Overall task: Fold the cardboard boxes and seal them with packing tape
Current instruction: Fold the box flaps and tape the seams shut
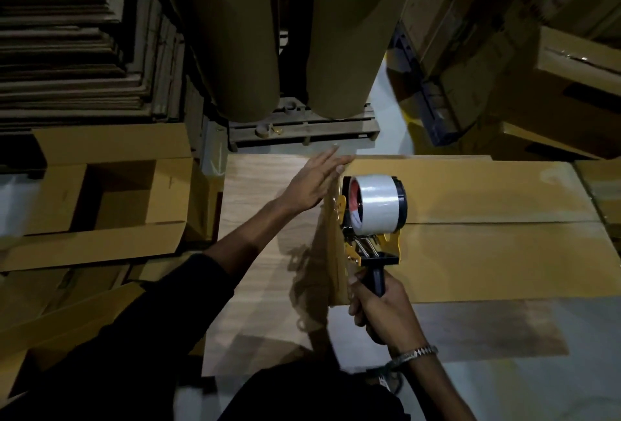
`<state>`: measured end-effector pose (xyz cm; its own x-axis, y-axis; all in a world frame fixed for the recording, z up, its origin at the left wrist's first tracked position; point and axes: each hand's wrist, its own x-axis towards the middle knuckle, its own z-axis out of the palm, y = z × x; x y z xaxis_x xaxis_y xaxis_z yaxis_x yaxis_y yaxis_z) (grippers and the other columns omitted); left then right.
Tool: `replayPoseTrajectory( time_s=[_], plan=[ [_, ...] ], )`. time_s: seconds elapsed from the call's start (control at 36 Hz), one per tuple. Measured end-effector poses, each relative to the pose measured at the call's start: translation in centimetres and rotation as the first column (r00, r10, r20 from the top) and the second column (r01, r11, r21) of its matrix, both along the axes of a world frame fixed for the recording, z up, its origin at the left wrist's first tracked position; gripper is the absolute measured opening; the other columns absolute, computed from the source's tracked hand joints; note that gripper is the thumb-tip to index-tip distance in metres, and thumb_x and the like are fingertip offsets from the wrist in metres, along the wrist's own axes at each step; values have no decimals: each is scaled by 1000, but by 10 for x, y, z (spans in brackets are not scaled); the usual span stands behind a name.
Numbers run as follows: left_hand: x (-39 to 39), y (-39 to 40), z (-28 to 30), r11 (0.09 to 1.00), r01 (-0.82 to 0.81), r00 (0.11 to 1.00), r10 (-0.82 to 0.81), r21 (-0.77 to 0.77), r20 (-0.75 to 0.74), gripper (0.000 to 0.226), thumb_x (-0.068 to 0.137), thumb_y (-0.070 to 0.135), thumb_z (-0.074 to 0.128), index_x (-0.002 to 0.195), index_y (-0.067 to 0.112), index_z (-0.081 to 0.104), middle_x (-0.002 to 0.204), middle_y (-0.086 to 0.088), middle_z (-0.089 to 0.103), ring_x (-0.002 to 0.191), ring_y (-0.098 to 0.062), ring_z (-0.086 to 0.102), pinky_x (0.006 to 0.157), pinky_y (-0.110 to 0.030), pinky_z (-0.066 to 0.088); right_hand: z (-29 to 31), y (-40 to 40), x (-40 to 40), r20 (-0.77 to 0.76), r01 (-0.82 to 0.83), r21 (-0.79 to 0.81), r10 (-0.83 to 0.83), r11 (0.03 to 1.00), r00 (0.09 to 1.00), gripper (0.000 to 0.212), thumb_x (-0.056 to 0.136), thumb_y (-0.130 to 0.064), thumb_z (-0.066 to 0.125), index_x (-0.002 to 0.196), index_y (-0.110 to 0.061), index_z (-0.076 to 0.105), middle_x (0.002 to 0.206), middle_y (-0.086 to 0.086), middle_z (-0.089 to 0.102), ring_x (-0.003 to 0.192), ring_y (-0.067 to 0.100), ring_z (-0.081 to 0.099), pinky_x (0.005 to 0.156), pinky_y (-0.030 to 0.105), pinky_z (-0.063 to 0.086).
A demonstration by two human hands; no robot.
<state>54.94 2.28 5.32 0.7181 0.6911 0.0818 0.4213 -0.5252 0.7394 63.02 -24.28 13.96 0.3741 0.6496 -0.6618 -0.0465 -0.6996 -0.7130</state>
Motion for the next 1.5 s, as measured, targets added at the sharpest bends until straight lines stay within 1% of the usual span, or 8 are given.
replayPoseTrajectory(
  time_s=[0.11,0.22,0.36,0.75,0.97,1.11,1.19,1.5],
  plan=[
    [-15,-15,2,964,142,989,-128,223,-76,53,112,54,18,163,45,19,176,0,6,162,-23,4,122,-62,25,-1,0,0,-4,-5,8,5,1000,1000,18,103,-19,63,92,-5,61,63,12,65,51,22,55,47,27,42],
    [-26,-34,-6,964,156,988,-154,216,-26,58,115,39,32,167,38,6,176,0,1,163,-23,-3,122,-61,30,-3,1,-2,19,-2,20,2,1000,1000,18,103,-19,63,89,-6,62,64,13,68,52,23,58,47,26,45],
    [-28,-38,-9,943,204,976,-218,263,26,59,114,24,43,166,19,17,176,-8,6,163,-28,1,124,-55,29,-3,-2,-2,21,-13,35,12,999,1000,17,103,-19,63,90,-8,64,66,13,69,54,24,59,45,24,44],
    [-27,-36,-4,939,211,977,-205,272,-51,51,114,24,37,164,26,30,176,-3,10,162,-21,7,125,-47,33,8,-68,-17,49,-38,27,36,999,998,21,101,-31,67,96,-10,66,66,11,70,59,21,67,59,33,56],
    [-36,-63,6,935,252,968,-238,251,-84,73,106,5,40,169,23,7,175,7,-13,161,-29,15,87,-48,63,-1,-72,-17,-6,-29,10,29,1000,1000,15,102,-26,67,100,-11,66,66,14,71,58,26,62,62,38,52],
    [-49,-98,5,920,268,963,-252,286,-91,65,107,12,40,167,24,21,176,-1,6,163,-27,0,121,-58,33,-1,-75,-21,-4,1,2,-1,1000,1000,22,101,-27,67,93,-7,66,64,11,70,54,24,59,60,37,45],
    [-52,-115,0,884,292,956,-274,366,-100,61,105,7,53,161,24,37,174,0,20,163,-27,2,125,-57,25,0,-76,-25,0,23,-17,-23,1000,1000,27,100,-29,67,86,-6,64,62,8,69,50,19,57,54,33,39],
    [-52,-135,9,974,208,978,-210,93,1,60,108,0,46,163,21,35,174,4,11,162,-23,4,130,-51,19,20,-81,-50,40,112,87,-116,990,992,14,99,-27,64,95,-15,59,62,3,68,45,14,54,47,25,37]
  ],
)
